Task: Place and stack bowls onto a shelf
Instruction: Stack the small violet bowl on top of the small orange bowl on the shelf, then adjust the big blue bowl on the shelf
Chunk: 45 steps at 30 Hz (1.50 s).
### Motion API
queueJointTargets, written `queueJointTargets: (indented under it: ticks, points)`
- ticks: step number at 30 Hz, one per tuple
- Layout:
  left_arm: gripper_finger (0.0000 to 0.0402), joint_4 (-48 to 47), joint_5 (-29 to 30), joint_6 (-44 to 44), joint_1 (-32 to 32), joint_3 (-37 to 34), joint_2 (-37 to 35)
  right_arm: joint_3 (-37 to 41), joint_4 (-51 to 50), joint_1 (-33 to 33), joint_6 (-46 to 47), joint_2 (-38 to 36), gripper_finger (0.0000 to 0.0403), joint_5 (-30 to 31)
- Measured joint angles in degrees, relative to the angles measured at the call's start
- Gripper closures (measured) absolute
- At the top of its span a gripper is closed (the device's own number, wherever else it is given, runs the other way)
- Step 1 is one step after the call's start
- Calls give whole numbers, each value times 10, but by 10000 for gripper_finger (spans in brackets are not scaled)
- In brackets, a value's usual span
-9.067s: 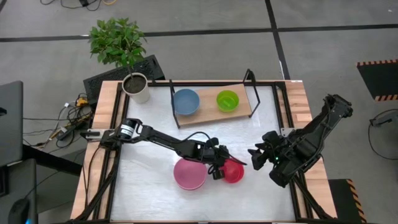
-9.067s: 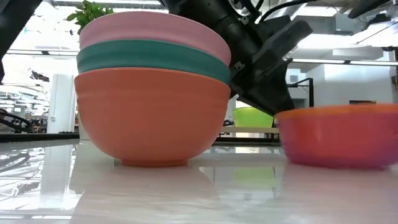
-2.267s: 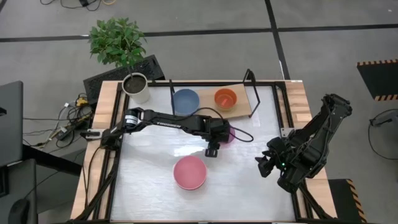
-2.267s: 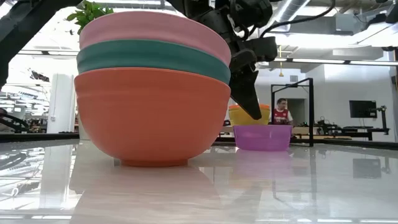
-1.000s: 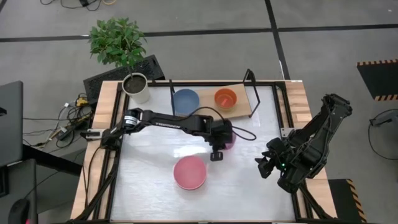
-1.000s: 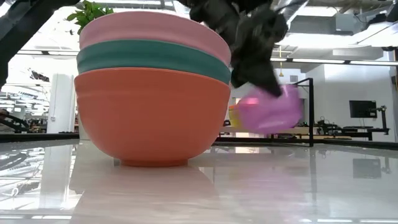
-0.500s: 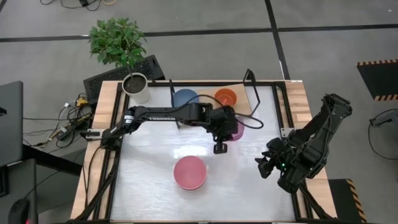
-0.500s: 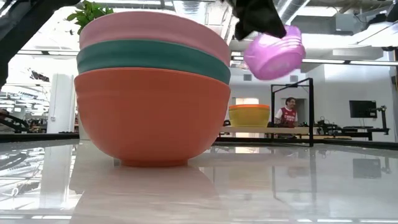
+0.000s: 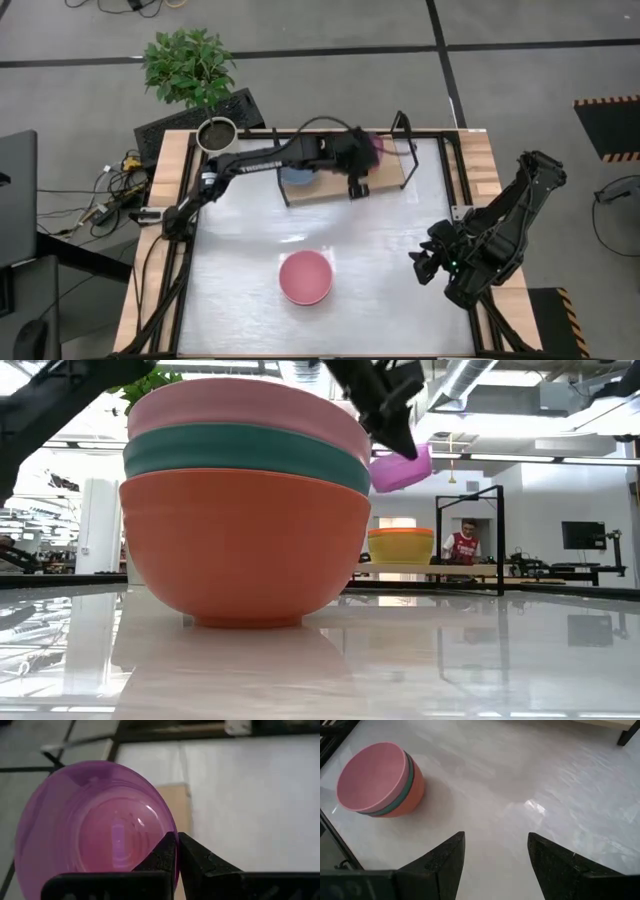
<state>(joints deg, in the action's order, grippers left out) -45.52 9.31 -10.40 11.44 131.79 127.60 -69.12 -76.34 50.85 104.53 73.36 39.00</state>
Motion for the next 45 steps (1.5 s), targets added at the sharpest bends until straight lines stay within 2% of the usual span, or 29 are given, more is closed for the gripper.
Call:
queueJointTargets:
  ticks: [4, 11, 23, 31, 37, 41, 45]
  points:
    - [401, 10, -26, -6, 28, 1, 23, 0, 0, 0, 0, 0, 161, 0]
    - [401, 27, -24, -24, 36, 0, 66, 0, -1, 0, 2, 0, 161, -2]
    - [400, 12, -12, -46, 37, 0, 82, 0, -19, 0, 4, 0, 161, -3]
    - [345, 36, -14, -70, 34, 0, 84, 0, -26, 0, 4, 0, 161, -4]
    - [299, 48, -12, -45, 33, 0, 82, 0, -30, 0, 5, 0, 161, -5]
    - [287, 21, -12, -19, 32, 33, 79, 0, -35, 0, 5, 0, 161, -5]
    - [288, 10, 3, 2, 24, 28, 53, 0, -39, 0, 5, 0, 161, -4]
